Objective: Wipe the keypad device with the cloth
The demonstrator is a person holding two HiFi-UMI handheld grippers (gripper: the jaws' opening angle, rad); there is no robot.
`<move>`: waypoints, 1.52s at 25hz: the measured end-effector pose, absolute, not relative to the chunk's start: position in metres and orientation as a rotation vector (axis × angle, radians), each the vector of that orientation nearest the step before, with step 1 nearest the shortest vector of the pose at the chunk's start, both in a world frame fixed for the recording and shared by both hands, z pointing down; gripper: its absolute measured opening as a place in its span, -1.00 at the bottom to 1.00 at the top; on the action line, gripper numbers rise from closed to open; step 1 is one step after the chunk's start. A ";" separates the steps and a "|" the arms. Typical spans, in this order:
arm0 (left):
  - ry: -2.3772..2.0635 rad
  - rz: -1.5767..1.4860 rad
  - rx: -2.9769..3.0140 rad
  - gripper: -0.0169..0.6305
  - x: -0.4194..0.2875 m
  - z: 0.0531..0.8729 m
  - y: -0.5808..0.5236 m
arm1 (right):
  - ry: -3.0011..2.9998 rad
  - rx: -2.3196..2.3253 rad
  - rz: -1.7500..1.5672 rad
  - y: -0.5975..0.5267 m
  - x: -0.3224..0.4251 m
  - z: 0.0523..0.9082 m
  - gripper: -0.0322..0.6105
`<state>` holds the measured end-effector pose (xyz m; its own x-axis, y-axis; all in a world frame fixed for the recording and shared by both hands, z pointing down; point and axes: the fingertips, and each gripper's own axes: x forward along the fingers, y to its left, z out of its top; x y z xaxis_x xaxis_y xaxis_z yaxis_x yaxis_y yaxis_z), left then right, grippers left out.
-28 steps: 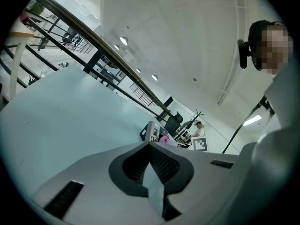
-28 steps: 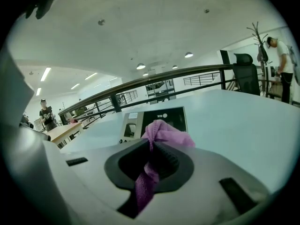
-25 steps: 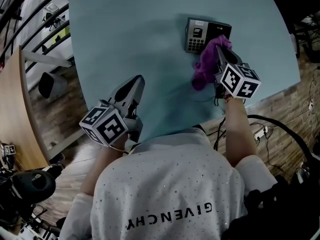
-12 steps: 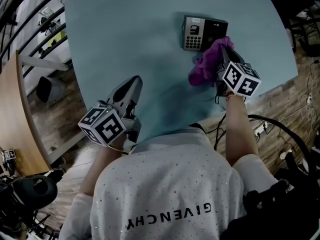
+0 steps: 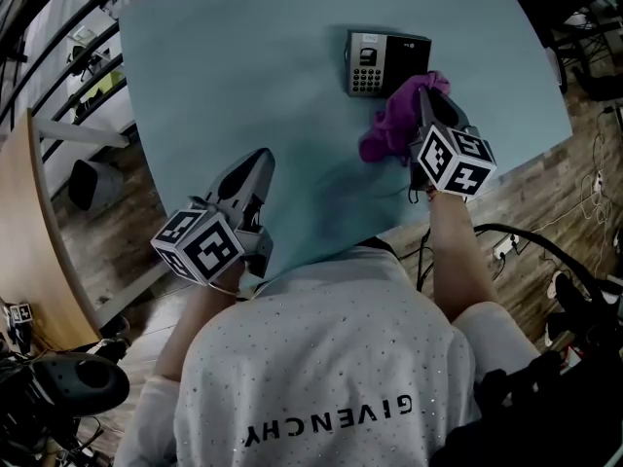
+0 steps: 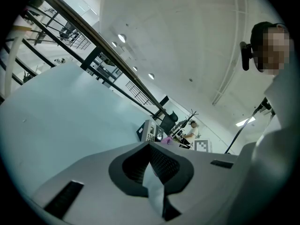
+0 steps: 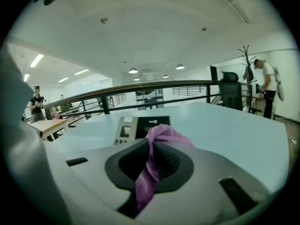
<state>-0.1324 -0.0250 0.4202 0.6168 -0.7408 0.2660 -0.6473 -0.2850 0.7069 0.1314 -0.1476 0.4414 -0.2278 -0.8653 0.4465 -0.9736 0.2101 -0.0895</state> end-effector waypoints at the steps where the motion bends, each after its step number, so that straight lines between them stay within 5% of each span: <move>1: -1.086 -0.143 2.018 -0.92 -0.129 0.419 -0.024 | -2.229 1.682 0.510 -0.144 0.118 0.438 -0.82; 14: -1.082 -0.181 2.038 -0.92 -0.130 0.400 -0.012 | -2.324 1.338 0.572 -0.132 0.016 0.447 -0.82; 38: -1.081 -0.231 2.055 -0.92 -0.132 0.395 -0.046 | -2.206 1.374 0.668 -0.138 0.055 0.476 -0.82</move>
<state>-0.1320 -0.0457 0.3948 0.6204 -0.7614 0.1879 -0.6184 -0.3277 0.7143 0.0554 -0.1379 0.4763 -0.3993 -0.6886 0.6053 -0.9087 0.3849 -0.1617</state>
